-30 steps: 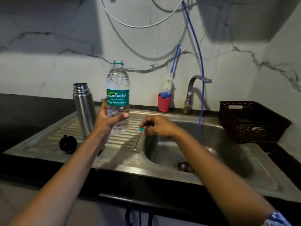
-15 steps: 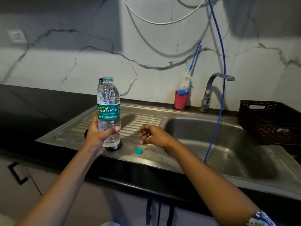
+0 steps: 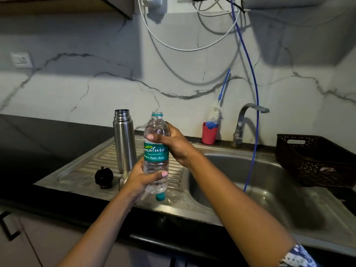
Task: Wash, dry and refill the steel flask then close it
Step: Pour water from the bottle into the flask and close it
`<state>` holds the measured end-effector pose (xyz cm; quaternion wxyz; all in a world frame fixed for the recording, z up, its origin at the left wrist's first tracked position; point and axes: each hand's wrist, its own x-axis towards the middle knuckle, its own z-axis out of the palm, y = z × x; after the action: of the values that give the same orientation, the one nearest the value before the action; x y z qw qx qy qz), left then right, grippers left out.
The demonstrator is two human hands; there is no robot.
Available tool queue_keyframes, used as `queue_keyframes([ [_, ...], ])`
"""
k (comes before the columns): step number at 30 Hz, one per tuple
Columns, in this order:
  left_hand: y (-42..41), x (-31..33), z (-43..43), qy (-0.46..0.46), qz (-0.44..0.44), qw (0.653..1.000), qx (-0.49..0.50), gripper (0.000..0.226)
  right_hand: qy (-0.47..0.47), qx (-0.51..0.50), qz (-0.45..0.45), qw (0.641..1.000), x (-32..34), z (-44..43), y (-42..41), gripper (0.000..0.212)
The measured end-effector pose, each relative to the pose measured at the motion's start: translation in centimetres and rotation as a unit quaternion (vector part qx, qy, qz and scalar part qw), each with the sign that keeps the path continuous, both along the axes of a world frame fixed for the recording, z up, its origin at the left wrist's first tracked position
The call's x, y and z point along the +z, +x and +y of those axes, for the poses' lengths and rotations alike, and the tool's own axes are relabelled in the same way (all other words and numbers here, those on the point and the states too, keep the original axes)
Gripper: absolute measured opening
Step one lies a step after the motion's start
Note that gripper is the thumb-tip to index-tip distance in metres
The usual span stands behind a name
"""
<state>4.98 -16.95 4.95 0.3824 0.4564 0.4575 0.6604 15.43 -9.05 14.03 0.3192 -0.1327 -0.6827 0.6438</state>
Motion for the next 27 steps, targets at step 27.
queue_keyframes([
  [27,-7.2,8.7,7.4,-0.013,0.221,0.911,0.347,0.075,0.059,-0.165,0.068,0.982,2.7,2.4,6.2,0.034],
])
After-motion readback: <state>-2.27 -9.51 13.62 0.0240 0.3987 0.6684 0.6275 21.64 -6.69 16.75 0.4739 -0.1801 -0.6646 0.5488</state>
